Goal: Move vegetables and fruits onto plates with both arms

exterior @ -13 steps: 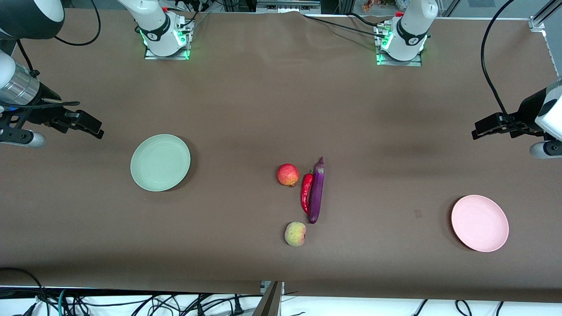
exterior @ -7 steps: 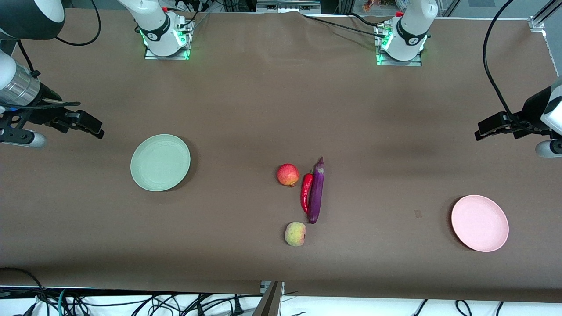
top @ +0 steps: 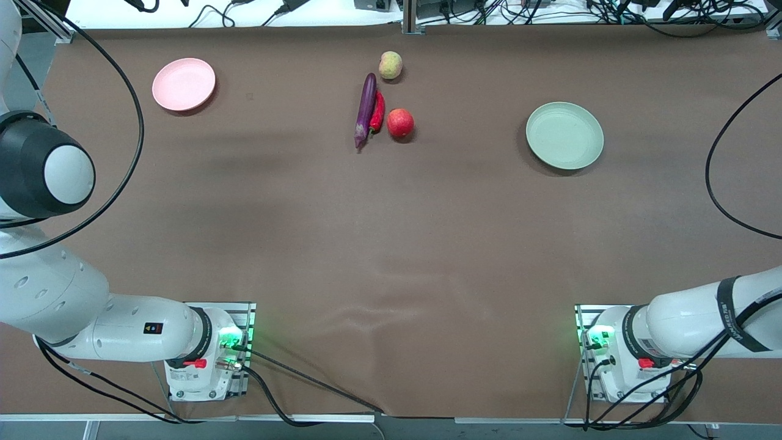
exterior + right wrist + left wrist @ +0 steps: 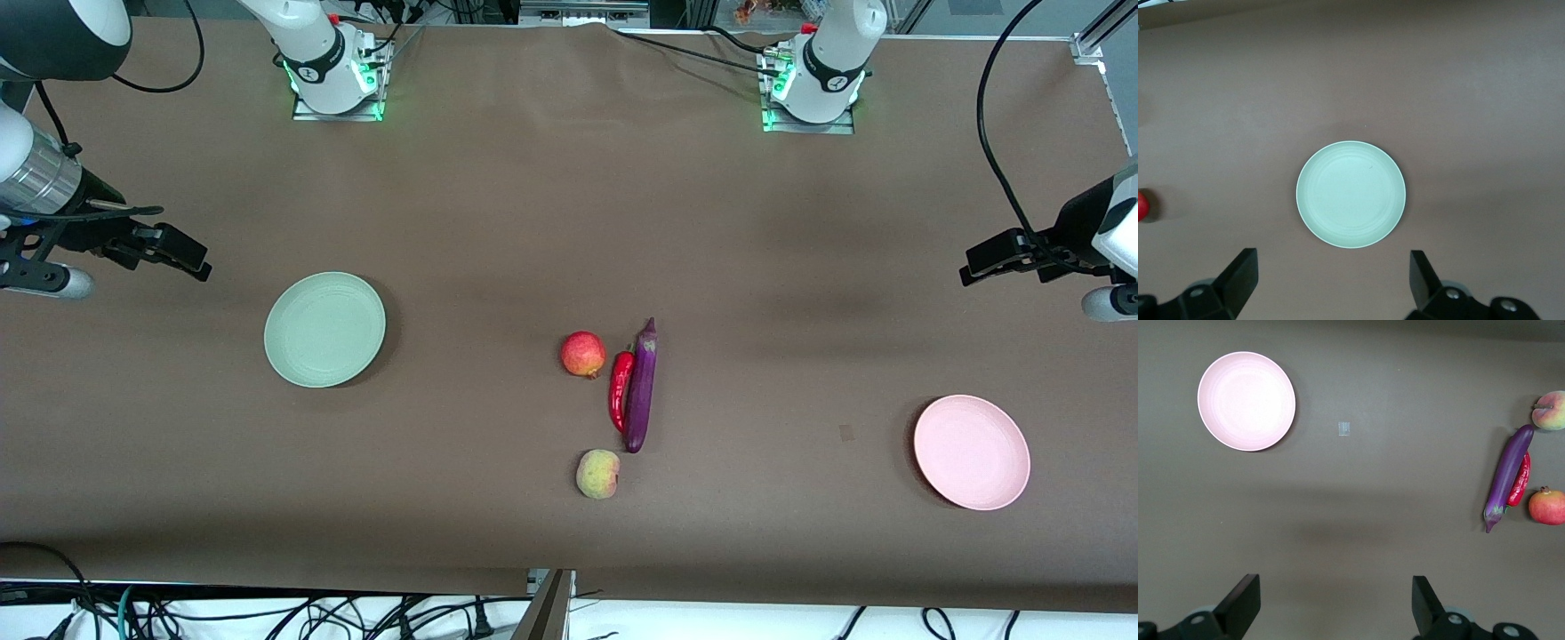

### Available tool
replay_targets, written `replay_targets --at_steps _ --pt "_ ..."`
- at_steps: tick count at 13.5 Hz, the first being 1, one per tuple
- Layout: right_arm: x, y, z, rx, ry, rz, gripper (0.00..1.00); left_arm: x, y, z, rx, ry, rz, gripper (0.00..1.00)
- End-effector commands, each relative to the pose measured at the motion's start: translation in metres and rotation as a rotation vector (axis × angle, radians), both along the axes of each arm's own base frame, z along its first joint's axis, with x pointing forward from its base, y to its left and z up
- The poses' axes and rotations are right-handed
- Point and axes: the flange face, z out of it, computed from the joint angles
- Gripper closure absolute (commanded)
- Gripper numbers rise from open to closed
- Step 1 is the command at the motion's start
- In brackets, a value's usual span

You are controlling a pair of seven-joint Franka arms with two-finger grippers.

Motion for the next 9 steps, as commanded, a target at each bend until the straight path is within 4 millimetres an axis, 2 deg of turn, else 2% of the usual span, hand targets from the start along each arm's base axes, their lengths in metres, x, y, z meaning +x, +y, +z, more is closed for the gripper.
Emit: replay_targets --at_steps 1,3,4,6,7,9 --pt "-0.005 -0.002 0.001 0.016 -0.001 0.004 0.0 0.011 -0.014 -0.013 -0.022 0.011 -0.028 0.0" --pt "-0.005 -0.003 0.001 0.016 -0.003 0.003 0.0 0.025 -0.037 -0.03 -0.054 -0.013 -0.053 0.0" --pt "-0.005 -0.003 0.001 0.016 -0.003 0.003 0.0 0.033 -0.043 -0.042 -0.067 -0.017 -0.057 0.0" --pt "-0.005 -0.002 0.001 0.016 -0.003 0.004 0.0 0.046 -0.07 -0.069 -0.114 -0.015 -0.08 0.0" --pt "-0.005 -0.002 0.001 0.016 -0.003 0.004 0.0 0.049 -0.099 -0.085 -0.122 -0.003 -0.116 0.0" --pt "-0.004 -0.002 0.002 0.016 -0.006 0.004 0.0 0.052 -0.169 -0.139 -0.105 0.043 -0.2 0.0"
